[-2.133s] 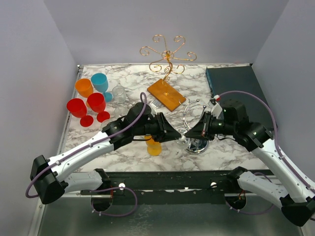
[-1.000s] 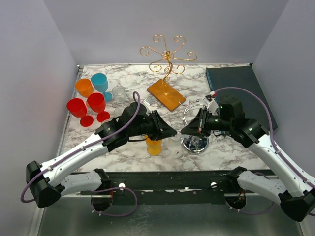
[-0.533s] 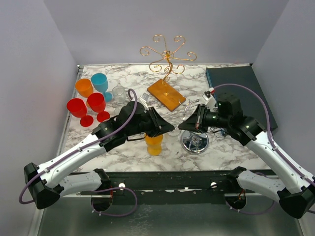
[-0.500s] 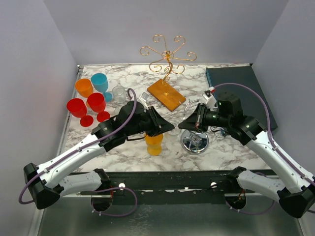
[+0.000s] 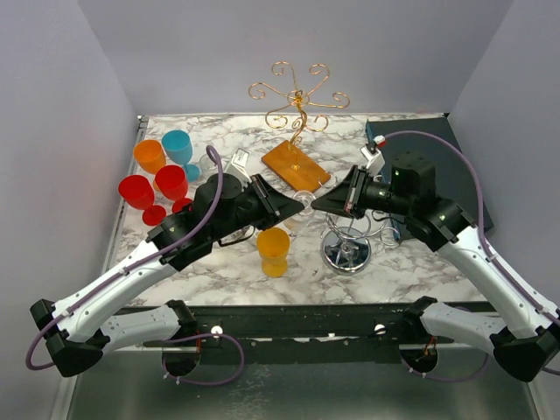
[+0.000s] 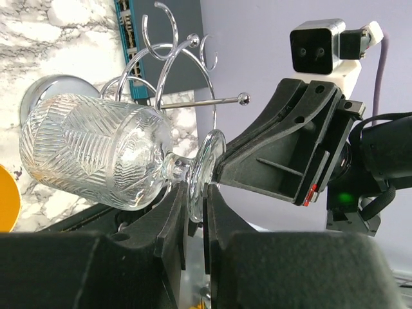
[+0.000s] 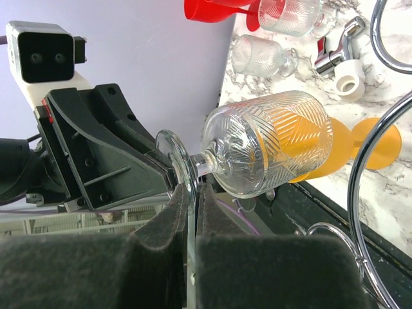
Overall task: Take the wine glass off the wine glass rack
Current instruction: Place the wine glass at the center of the board.
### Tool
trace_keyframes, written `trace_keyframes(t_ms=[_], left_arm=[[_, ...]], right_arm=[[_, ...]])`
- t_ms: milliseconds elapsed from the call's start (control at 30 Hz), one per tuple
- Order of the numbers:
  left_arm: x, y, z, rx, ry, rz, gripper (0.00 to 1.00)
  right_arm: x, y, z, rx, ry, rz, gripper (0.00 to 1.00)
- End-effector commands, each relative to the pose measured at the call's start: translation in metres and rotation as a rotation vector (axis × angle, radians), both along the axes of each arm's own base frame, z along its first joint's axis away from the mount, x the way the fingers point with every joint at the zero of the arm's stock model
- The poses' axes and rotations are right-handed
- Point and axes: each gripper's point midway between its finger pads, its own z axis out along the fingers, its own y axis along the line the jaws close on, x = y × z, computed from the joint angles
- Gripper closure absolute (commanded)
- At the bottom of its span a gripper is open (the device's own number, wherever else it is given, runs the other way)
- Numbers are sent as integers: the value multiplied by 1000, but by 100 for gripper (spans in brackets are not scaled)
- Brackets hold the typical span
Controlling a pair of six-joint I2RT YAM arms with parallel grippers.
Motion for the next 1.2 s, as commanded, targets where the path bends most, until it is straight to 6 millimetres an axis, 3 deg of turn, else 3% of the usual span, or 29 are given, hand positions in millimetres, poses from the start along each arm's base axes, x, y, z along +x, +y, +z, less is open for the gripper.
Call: trace_keyframes(t_ms=[0, 433, 633, 767, 1167], left_arm=[[-1, 3, 56, -148, -124, 20, 98], [7, 21, 104, -302, -237, 122, 100], [7, 28, 111, -330, -253, 144, 100], [5, 31, 116, -358, -242, 151, 100], [6, 36, 128, -406, -222, 177, 100]], right_arm=[[5, 9, 17, 41, -47, 8, 99], [22, 24, 53, 128, -141, 22, 99], [31, 28, 60, 138, -160, 7, 99], [36, 27, 68, 151, -187, -21, 87], [54, 24, 96, 186, -277, -95, 70]])
